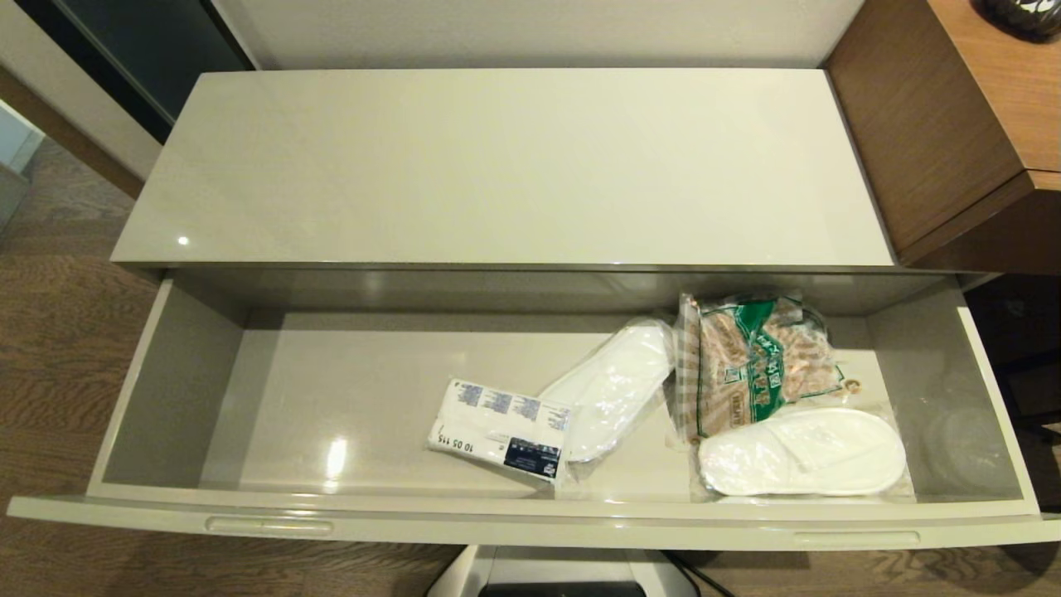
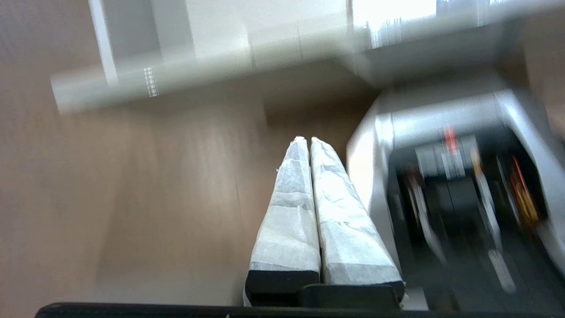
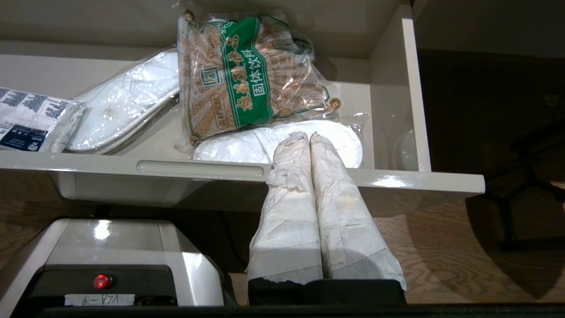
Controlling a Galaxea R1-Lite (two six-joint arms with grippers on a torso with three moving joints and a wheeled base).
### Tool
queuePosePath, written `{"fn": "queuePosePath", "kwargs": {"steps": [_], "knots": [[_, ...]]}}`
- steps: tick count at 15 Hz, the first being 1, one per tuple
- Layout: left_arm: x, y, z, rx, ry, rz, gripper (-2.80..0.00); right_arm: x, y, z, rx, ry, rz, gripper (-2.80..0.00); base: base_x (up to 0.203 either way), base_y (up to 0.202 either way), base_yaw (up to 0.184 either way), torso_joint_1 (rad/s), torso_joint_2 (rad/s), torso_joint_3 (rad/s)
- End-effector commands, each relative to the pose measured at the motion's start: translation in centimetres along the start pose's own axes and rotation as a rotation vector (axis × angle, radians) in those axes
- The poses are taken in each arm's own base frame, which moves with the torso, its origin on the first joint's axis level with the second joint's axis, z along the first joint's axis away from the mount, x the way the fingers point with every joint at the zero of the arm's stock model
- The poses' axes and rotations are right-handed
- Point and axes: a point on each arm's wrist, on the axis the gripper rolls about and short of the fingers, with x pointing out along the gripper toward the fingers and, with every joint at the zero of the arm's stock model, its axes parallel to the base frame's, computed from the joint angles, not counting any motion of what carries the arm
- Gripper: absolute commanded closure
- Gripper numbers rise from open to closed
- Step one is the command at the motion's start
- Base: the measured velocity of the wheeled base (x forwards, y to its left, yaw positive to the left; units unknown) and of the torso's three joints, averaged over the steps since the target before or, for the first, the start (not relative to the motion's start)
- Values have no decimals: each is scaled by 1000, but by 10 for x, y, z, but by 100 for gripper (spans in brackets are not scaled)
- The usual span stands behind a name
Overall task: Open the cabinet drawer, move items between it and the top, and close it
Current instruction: Take out the disposable slippers from the drawer
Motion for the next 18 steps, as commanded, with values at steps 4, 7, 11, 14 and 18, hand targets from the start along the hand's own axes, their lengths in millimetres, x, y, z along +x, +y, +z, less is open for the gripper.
{"fn": "queuePosePath", "kwargs": {"steps": [4,7,11,14,18], "knots": [[58,2,-21,51,-322,62,0,-1,0,0,0,-12,-1,0,0,0,0,0,0,0],[61,3,-27,20,-271,136,0,-1,0,0,0,-13,0,0,0,0,0,0,0,0],[61,3,-29,9,-255,149,0,-1,0,0,0,-12,-1,0,0,0,0,0,0,0],[61,3,-29,9,-255,149,0,-1,0,0,0,-12,-1,0,0,0,0,0,0,0],[61,3,-29,9,-255,149,0,-1,0,0,0,-12,-1,0,0,0,0,0,0,0]]}}
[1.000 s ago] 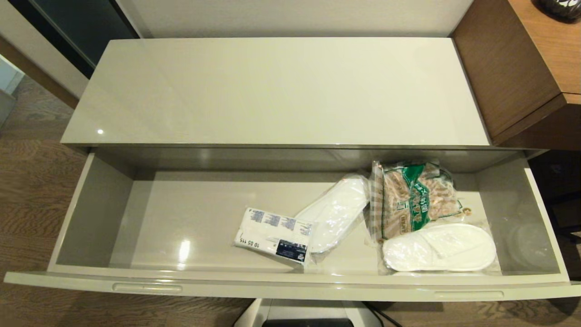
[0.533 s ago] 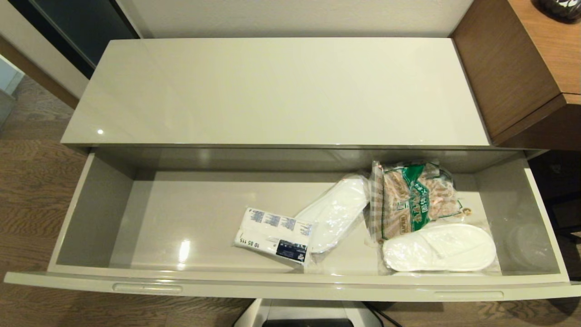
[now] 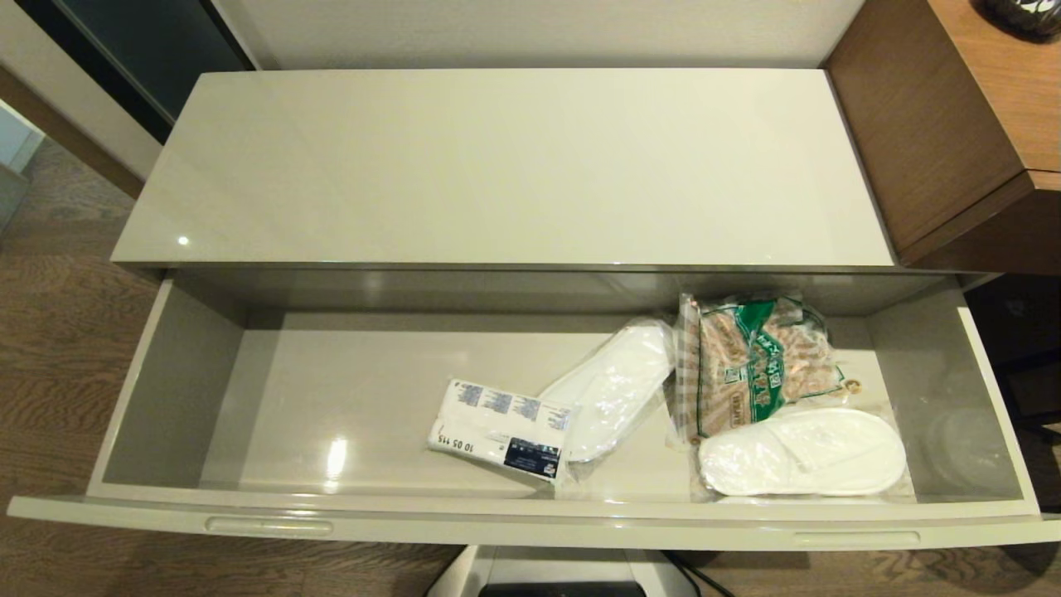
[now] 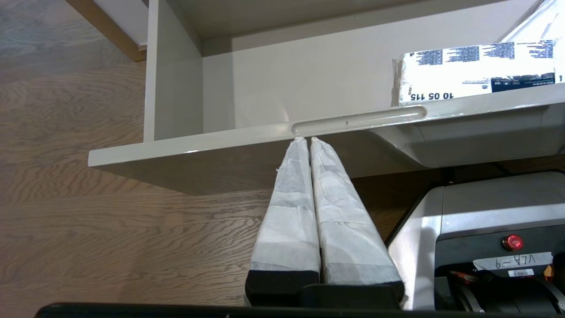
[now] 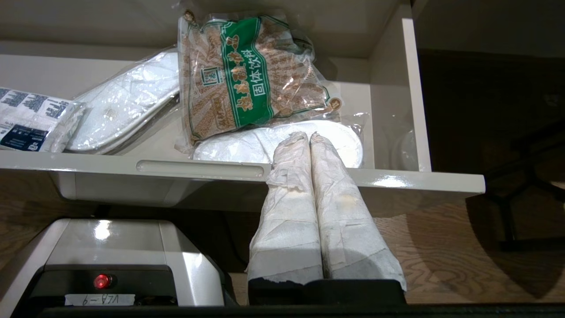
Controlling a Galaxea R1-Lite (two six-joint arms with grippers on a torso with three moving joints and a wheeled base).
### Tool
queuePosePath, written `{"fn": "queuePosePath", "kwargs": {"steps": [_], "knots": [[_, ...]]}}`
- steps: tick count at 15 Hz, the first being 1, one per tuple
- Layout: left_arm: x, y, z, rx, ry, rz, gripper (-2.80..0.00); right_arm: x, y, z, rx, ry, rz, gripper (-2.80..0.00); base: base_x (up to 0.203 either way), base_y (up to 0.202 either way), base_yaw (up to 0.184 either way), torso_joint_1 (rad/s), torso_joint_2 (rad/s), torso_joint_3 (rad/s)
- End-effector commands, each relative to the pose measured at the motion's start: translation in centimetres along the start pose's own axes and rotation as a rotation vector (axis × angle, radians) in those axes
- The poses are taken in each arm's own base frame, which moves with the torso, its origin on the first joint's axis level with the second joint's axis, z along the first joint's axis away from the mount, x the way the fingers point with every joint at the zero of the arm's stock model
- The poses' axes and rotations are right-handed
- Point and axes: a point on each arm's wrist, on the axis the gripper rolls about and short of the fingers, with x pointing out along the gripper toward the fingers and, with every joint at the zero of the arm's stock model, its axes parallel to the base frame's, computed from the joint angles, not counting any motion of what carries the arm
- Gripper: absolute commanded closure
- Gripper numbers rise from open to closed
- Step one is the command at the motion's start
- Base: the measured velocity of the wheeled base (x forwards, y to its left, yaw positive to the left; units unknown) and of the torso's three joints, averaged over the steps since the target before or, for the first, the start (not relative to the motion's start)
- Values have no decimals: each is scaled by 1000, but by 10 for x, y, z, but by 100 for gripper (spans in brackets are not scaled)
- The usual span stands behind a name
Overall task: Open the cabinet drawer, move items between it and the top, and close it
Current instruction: Take out the disposable slippers from the drawer
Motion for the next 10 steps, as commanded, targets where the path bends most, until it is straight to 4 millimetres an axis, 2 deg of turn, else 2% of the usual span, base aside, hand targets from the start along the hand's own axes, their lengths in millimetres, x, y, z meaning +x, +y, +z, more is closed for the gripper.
{"fn": "queuePosePath", "kwargs": {"steps": [1,10], "knots": [[0,0,0,1,1,-1,0,-1,0,0,-1,-11,-1,0,0,0,0,0,0,0],[0,0,0,1,1,-1,0,-1,0,0,-1,-12,-1,0,0,0,0,0,0,0]]}}
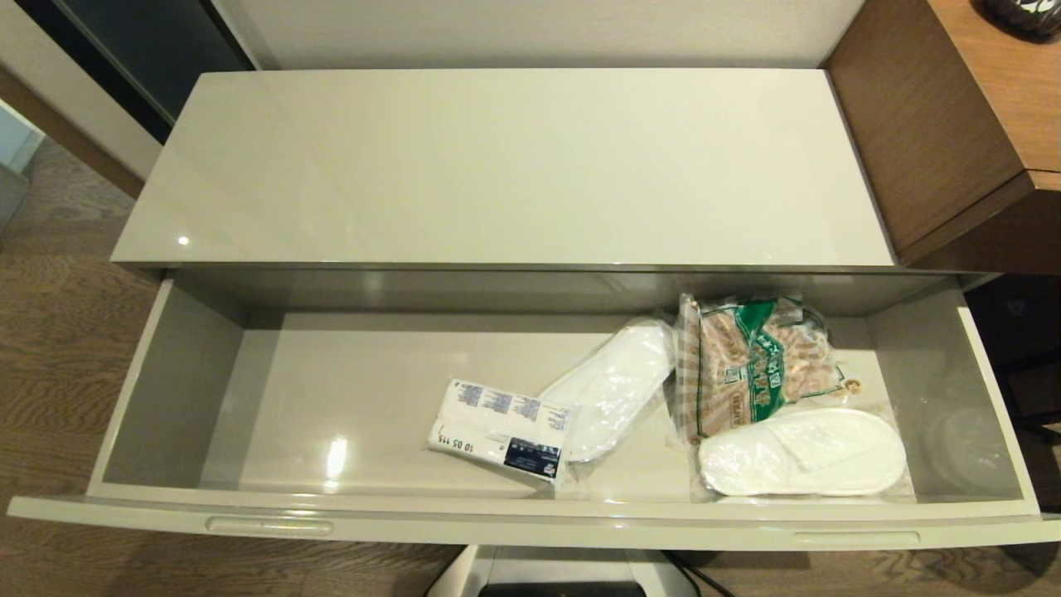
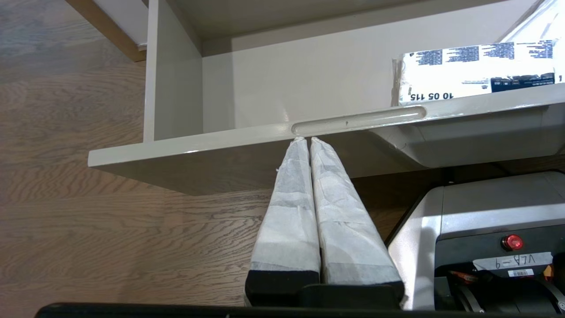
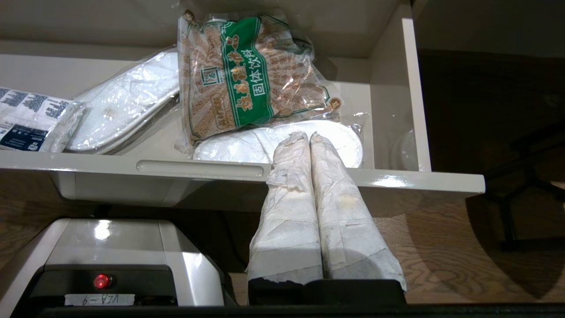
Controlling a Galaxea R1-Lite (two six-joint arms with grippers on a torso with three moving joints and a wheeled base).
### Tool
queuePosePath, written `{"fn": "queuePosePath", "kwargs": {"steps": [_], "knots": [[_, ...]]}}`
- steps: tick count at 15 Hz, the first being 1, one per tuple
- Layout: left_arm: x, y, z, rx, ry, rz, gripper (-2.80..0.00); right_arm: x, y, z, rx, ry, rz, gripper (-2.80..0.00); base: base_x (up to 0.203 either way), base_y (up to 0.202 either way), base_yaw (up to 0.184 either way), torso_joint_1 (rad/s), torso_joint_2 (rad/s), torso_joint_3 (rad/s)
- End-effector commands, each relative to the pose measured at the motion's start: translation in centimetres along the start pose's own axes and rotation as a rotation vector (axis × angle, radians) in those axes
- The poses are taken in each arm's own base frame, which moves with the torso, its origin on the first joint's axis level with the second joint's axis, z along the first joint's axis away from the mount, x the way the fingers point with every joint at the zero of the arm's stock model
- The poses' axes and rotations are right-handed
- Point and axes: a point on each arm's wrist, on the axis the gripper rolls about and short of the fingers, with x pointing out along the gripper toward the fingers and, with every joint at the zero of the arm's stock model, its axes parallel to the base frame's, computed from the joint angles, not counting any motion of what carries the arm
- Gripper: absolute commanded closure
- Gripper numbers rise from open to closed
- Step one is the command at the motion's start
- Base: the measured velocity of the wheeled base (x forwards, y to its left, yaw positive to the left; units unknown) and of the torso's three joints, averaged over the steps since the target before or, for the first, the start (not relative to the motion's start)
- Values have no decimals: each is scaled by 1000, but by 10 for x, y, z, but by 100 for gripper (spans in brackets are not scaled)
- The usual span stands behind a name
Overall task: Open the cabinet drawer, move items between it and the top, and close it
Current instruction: Take out the disposable slippers from the drawer
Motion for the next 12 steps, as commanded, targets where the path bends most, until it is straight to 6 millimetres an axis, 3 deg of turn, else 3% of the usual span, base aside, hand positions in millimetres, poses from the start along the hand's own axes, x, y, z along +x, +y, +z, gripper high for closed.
{"fn": "queuePosePath", "kwargs": {"steps": [1,10,12], "knots": [[0,0,0,1,1,0,0,-1,0,0,-1,-11,-1,0,0,0,0,0,0,0],[0,0,0,1,1,0,0,-1,1,-2,-65,-3,24,0,0,0,0,0,0,0],[0,0,0,1,1,0,0,-1,0,-1,-157,-3,-12,0,0,0,0,0,0,0]]}}
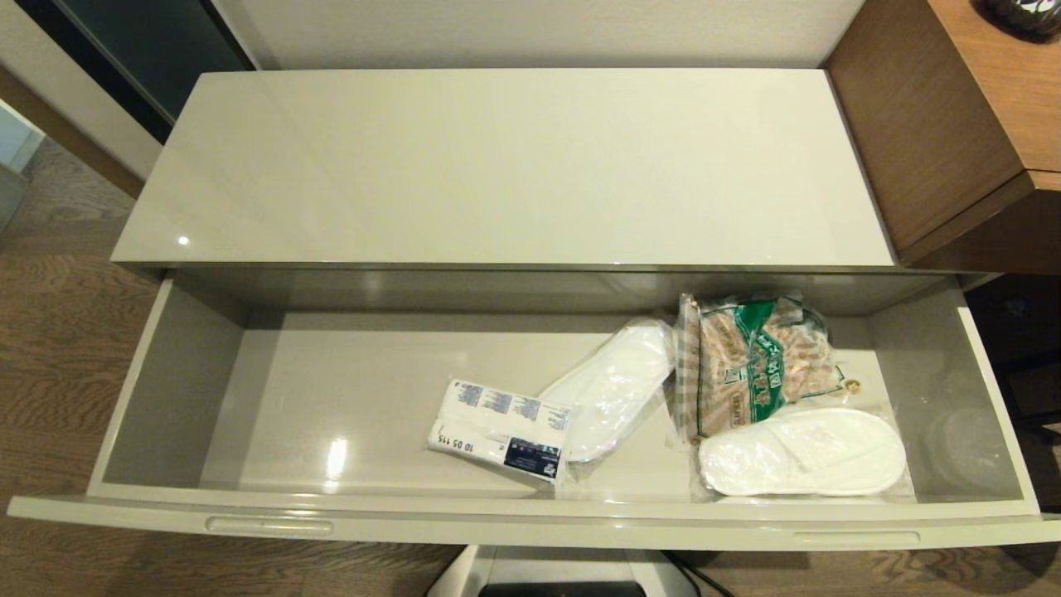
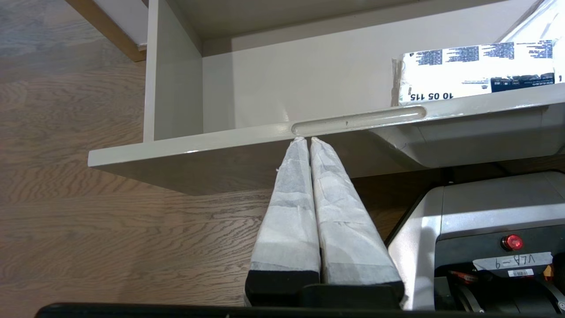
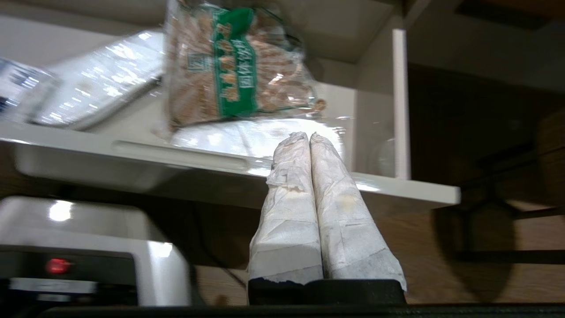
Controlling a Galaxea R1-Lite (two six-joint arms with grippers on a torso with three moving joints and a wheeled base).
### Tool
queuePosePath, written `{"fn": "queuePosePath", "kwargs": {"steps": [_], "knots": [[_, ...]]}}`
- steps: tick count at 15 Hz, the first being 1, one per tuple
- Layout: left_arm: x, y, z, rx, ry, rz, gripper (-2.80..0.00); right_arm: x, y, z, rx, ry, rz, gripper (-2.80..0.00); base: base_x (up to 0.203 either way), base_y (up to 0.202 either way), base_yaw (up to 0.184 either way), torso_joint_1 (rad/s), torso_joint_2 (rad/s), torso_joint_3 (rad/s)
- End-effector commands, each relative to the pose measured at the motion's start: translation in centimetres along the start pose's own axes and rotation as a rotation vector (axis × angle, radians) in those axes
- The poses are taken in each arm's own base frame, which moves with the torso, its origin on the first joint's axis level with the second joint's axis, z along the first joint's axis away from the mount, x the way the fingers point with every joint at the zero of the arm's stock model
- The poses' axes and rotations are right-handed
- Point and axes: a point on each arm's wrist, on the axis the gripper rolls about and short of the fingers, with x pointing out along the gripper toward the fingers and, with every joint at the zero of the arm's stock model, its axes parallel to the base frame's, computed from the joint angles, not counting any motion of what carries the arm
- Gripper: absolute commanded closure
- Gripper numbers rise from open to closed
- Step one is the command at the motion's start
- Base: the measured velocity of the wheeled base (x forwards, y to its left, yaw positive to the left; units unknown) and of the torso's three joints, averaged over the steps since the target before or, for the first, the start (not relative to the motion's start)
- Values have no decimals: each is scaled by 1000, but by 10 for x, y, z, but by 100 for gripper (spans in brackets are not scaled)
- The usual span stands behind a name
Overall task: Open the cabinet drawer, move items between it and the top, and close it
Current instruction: Take out the disposable slippers from the drawer
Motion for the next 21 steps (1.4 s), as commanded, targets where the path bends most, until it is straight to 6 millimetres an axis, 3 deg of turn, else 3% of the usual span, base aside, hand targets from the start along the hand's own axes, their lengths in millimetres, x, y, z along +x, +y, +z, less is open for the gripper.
{"fn": "queuePosePath", "kwargs": {"steps": [1,3,6,8,10,12,14,17,21], "knots": [[0,0,0,1,1,-1,0,-1,0,0,-36,-11,-13,0,0,0,0,0,0,0],[0,0,0,1,1,-1,0,-6,-3,11,-42,11,-33,0,0,0,0,0,0,0],[0,0,0,1,1,-1,0,-46,-18,75,-27,-61,-57,0,0,0,0,0,0,0],[0,0,0,1,1,-1,0,-58,-27,115,2,-73,-111,0,0,0,0,0,0,0],[0,0,0,1,1,-1,0,-35,-37,153,41,64,-217,0,0,0,0,0,0,0],[0,0,0,1,1,-1,0,-3,-45,175,44,213,-310,0,0,0,0,0,0,0],[0,0,0,1,1,-1,0,14,-44,176,-1,282,-257,0,0,0,0,0,0,0],[0,0,0,1,1,-1,0,43,-34,144,-171,372,-95,0,0,0,0,0,0,0],[0,0,0,1,1,-1,0,86,-24,121,-312,433,58,0,0,0,0,0,0,0]]}}
